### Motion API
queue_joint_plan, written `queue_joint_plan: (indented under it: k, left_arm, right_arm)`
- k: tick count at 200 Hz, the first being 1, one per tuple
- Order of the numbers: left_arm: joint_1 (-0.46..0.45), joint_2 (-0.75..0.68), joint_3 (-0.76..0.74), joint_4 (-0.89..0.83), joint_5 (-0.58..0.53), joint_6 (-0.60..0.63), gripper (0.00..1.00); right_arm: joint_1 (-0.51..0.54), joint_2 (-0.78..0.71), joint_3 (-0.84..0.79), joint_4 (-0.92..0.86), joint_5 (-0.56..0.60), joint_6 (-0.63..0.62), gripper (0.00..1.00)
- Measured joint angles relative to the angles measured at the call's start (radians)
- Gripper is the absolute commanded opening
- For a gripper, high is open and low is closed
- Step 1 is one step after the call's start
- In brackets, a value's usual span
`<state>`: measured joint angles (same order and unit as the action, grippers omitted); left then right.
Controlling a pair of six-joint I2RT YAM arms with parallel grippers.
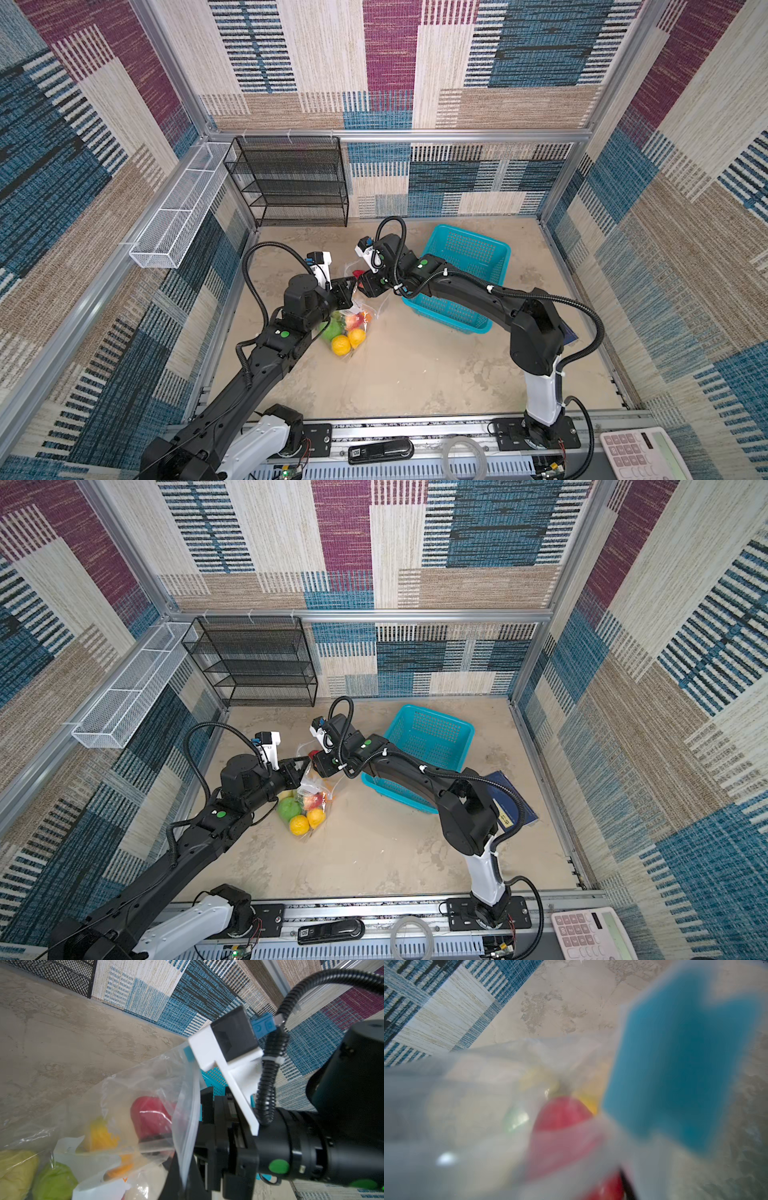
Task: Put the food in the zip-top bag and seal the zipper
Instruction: 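Carry the red-and-yellow apple over the bag mouth and release it, then move the right gripper to the bag's zipper edge near the blue slider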
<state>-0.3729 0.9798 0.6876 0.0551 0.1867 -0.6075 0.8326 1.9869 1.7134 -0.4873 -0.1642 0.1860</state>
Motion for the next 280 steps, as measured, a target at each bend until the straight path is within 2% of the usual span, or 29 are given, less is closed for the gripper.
queue_joint_plan:
  k: [48,80,113,135,190,280]
  left_arm:
    - [0.0,-0.006,-0.006,0.001,0.0,-0.003,0.0]
    - [0.0,-0.012,-0.011,0.0,0.0,-0.003,0.0]
    - [0.0,-0.026,-0.011,-0.003,-0.005,-0.002,0.0]
    - [0.0,-0.034,-0.011,-0.014,-0.005,-0.002,0.0]
    - [0.0,-0.043,-0.011,-0.021,-0.005,0.001,0.0]
    - [0.0,-0.033,-0.012,-0.023,-0.005,0.002,0.0]
  right_arm:
    - [0.008,-0.006,0.002,0.003,0.021,0.0,0.68]
    - [0.006,-0.061,0.005,0.002,0.027,-0.013,0.75]
    - [0.003,-0.123,0.027,0.002,0.046,-0.051,0.76]
    - [-0.01,-0.14,0.044,0.002,0.076,-0.075,0.72]
    - [-0.067,-0.089,0.098,-0.014,0.068,-0.09,0.48]
    - [-0.076,-0.102,0.03,-0.034,-0.088,-0.116,0.46]
